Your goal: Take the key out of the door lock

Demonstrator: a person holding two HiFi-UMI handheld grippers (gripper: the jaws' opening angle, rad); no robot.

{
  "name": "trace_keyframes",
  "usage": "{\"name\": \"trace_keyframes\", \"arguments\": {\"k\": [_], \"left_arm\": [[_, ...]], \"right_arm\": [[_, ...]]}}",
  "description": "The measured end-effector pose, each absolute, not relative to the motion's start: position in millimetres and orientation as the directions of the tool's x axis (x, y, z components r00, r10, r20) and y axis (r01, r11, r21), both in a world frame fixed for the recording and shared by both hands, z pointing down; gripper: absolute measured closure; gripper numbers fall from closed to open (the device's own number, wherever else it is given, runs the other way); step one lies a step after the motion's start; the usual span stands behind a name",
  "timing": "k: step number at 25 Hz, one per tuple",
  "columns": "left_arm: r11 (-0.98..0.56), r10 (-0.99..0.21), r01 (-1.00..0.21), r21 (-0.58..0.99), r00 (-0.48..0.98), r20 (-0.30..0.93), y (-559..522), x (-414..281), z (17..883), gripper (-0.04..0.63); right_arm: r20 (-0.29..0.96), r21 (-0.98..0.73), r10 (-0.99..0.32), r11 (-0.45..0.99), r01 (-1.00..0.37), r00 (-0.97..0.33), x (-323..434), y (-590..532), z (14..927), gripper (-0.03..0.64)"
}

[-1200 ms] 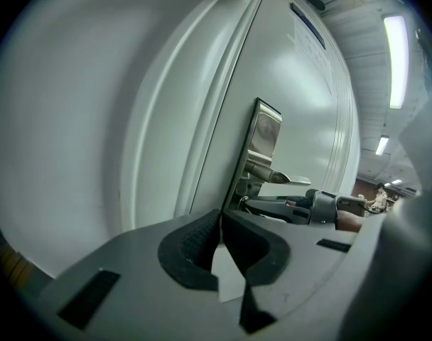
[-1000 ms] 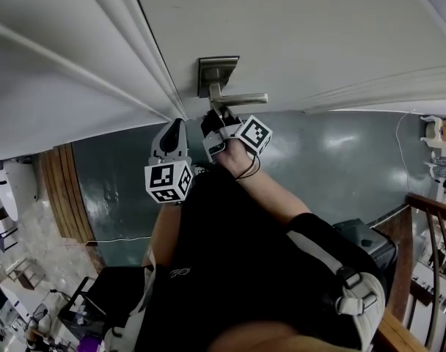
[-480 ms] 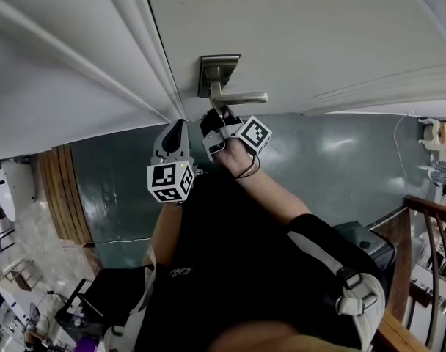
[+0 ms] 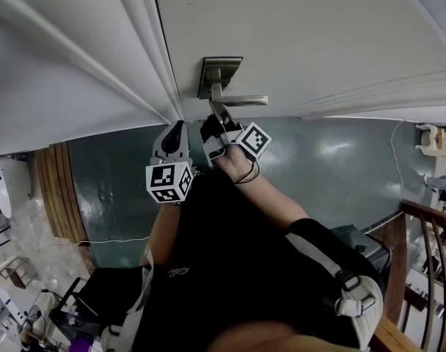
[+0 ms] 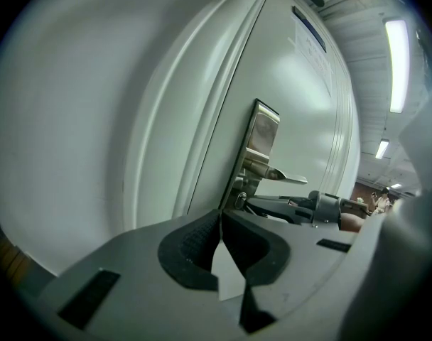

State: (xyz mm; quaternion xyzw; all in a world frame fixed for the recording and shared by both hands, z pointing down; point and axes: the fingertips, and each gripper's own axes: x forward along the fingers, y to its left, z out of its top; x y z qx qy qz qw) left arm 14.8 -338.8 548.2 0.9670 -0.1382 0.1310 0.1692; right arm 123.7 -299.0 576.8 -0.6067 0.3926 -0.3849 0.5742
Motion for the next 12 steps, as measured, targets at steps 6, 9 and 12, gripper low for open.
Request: {"name": "trace_keyframes", "arguments": {"k": [6, 9, 12], "left_arm": [[-0.905, -0.22, -0.308, 0.294, 0.929, 0.296, -337.8, 13.8, 546.9, 0.566], [-0.905, -0.22, -0.307, 0.296, 0.93, 0.294, -336.9, 11.5, 546.9, 0.566], [-0.904, -0.22, -0.308, 0.296, 0.93, 0.296, -336.0, 7.7, 548.1, 0.566]], "right_arm": [[0.014, -0.998, -0.92, -0.034, -0.046, 0.392, 123.5, -298.5, 575.7, 0.588], [0.018, -0.998, -0.921, -0.04, -0.05, 0.39, 123.9, -299.0, 575.8, 0.588], [0.02, -0.997, -0.921, -0.045, -0.056, 0.39, 123.7, -298.6, 576.1, 0.588]]}}
